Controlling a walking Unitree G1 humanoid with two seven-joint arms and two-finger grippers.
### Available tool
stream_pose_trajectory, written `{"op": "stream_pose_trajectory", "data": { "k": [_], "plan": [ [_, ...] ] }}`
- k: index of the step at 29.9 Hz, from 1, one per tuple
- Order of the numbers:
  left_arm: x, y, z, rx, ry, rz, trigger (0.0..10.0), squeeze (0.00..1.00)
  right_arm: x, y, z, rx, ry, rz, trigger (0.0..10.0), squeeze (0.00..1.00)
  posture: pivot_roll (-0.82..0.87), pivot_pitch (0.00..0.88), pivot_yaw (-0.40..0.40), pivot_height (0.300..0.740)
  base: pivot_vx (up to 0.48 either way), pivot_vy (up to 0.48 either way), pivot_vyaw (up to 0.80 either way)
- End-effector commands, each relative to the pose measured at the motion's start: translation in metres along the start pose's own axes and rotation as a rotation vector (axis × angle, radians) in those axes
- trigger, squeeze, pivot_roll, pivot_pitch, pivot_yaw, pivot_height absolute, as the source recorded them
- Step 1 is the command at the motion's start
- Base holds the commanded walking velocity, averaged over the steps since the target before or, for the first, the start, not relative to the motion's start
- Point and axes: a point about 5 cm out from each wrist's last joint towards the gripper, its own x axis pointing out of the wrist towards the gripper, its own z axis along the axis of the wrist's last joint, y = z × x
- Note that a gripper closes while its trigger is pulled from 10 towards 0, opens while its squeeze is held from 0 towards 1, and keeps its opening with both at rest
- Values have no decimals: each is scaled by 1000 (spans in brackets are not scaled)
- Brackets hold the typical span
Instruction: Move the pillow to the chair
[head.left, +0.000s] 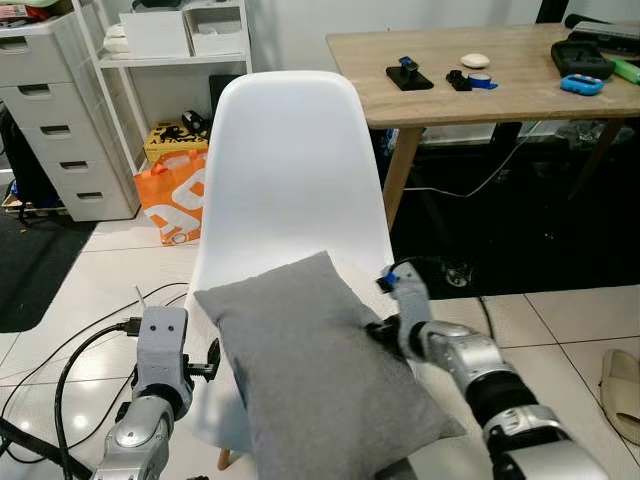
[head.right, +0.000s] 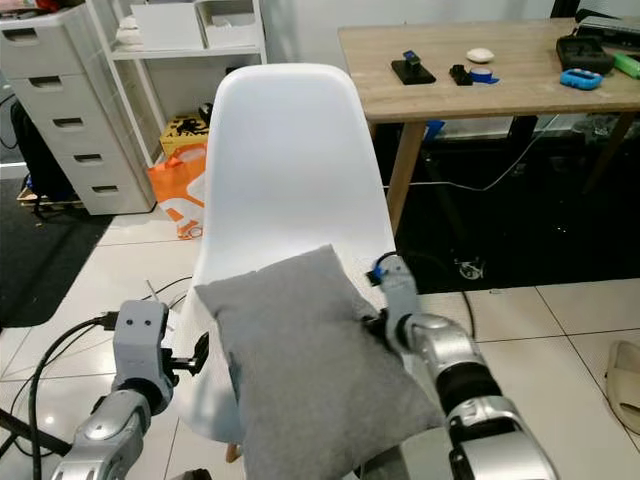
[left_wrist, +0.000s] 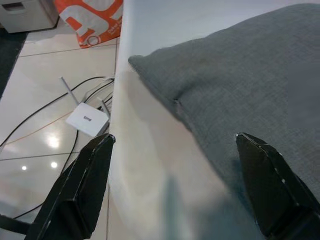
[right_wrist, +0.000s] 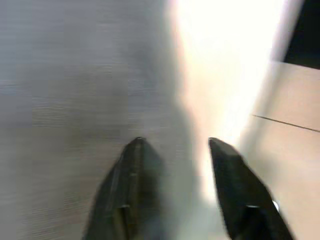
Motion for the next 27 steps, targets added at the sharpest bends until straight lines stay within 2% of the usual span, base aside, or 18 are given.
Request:
{"op": "stream_pose_trajectory", "data": {
  "k": [1, 5, 7, 9, 10, 12, 13, 14, 16, 18, 19, 20, 21, 22, 23, 24, 26, 27],
  "plan": [
    [-1, 2, -2, 8, 11, 3, 10000, 0, -2, -12, 2, 5, -3, -109, 10000, 1000, -167, 71, 12, 561, 0, 0, 0],
    [-1, 2, -2, 8, 10, 3, 10000, 0, -5, -23, 7, 24, -32, -187, 10000, 1000, -165, 70, 12, 561, 0, 0, 0],
    [-1, 1, -2, 7, 9, 2, 10000, 0, -11, -33, 21, 25, -114, -274, 10000, 1000, -166, 68, 13, 561, 0, 0, 0],
    [-1, 1, -2, 7, 9, 2, 10000, 0, -11, -33, 21, 25, -114, -274, 10000, 1000, -166, 68, 13, 561, 0, 0, 0],
    [-1, 1, -2, 6, 7, 1, 10000, 0, -20, -22, 62, 40, -367, -198, 10000, 1000, -169, 71, 13, 561, 0, 0, 0],
    [-1, 1, -2, 6, 7, 1, 10000, 0, -20, -22, 62, 40, -367, -198, 10000, 1000, -169, 71, 13, 561, 0, 0, 0],
    [0, 1, -1, 6, 6, 0, 10000, 0, -25, -11, 79, 43, -479, -115, 10000, 820, -170, 72, 13, 561, 0, 0, 0],
    [0, 0, -1, 5, 6, -1, 10000, 0, -31, 3, 92, 41, -560, -2, 10000, 0, -173, 72, 14, 561, 0, 0, 0],
    [0, 0, -1, 5, 6, -1, 10000, 0, -31, 3, 92, 41, -560, -2, 10000, 0, -173, 72, 14, 561, 0, 0, 0],
    [1, -2, -1, 3, 6, -5, 10000, 0, -38, 40, 99, 31, -578, 295, 10000, 0, -175, 68, 10, 561, 0, 0, 0],
    [1, -2, -1, 3, 6, -5, 10000, 0, -38, 40, 99, 31, -578, 295, 10000, 0, -175, 68, 10, 561, 0, 0, 0],
    [2, -3, -1, 1, 5, -6, 10000, 0, -41, 60, 90, -36, -503, 463, 10000, 0, -176, 66, 11, 561, 0, 0, 0],
    [2, -3, -1, 1, 5, -6, 10000, 0, -41, 60, 90, -36, -503, 463, 10000, 0, -176, 66, 11, 561, 0, 0, 0],
    [2, -4, -1, 0, 4, -7, 10000, 0, -44, 78, 73, -108, -379, 627, 10000, 0, -175, 62, 8, 561, 0, 0, 0],
    [2, -4, -1, 0, 4, -7, 10000, 0, -44, 78, 73, -108, -379, 627, 10000, 0, -175, 62, 8, 561, 0, 0, 0],
    [3, -4, -1, -1, 3, -7, 10000, 0, -50, 91, 55, -176, -279, 770, 10000, 0, -175, 56, 3, 561, 0, 0, 0],
    [3, -4, -1, -1, 3, -7, 10000, 0, -50, 91, 55, -176, -279, 770, 10000, 0, -175, 56, 3, 561, 0, 0, 0],
    [3, -4, -1, -1, 1, -4, 10000, 0, -59, 99, 38, -231, -186, 900, 10000, 0, -172, 53, -2, 561, 0, 0, 0]
  ]
}}
